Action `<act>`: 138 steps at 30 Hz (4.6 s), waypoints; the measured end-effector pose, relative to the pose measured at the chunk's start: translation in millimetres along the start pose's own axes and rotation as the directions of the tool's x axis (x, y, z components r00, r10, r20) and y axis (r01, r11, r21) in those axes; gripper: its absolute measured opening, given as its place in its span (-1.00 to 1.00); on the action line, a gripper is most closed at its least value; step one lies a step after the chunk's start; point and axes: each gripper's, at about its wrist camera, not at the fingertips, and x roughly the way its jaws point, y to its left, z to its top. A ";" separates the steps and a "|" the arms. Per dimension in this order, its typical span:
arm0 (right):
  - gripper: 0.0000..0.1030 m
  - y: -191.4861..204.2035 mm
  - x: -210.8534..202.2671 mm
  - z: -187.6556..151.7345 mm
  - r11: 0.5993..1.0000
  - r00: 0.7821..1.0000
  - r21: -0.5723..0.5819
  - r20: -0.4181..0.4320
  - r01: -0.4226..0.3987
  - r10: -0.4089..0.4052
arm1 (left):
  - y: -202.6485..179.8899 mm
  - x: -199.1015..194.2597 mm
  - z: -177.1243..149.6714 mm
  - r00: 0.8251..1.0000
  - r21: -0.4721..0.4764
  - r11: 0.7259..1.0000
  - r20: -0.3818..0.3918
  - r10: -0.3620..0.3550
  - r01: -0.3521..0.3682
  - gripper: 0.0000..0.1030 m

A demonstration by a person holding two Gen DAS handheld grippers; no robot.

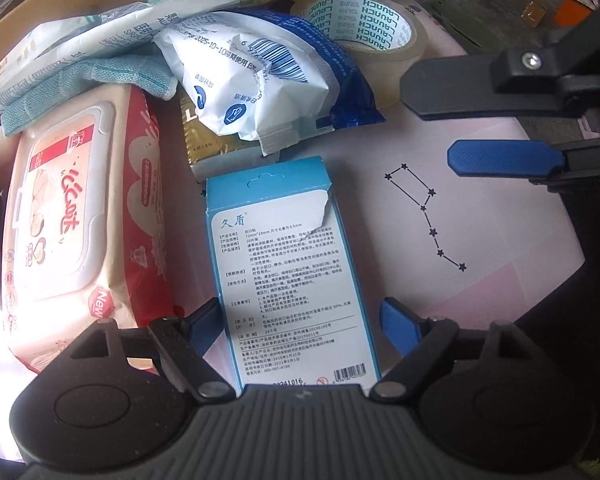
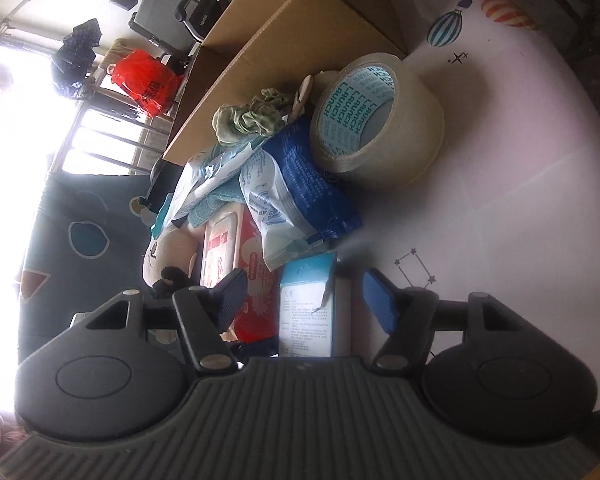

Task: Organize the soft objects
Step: 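Grasp the green scrunchie with the right tool while the left tool grasps the blue medicine box, then lift the scrunchie with the right tool while the left tool carries the medicine box into the cardboard box, then lower and release the scrunchie in the cardboard box while the left tool sets down the medicine box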

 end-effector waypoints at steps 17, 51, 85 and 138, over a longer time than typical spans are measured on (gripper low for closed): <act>0.35 117.5 43.4 71.5 0.837 0.970 -0.504 0.216 0.212 -0.115 | 14.9 3.8 12.5 0.997 -0.067 0.997 0.070 0.033 -0.028 0.47; -0.71 166.3 -28.9 46.1 0.828 0.977 -0.548 0.212 0.115 0.004 | 53.8 -102.5 -52.3 0.942 -0.120 0.993 0.331 0.049 -0.009 0.45; -0.70 180.0 250.4 362.6 0.985 0.992 -0.131 -0.038 0.112 -0.118 | 274.6 -22.0 345.8 0.939 -0.250 0.960 0.282 0.196 -0.125 -0.42; -0.21 166.2 387.9 352.3 0.988 0.974 0.025 -0.172 0.151 -0.144 | 345.1 -110.7 215.2 0.866 -0.381 0.924 0.471 0.168 0.028 0.67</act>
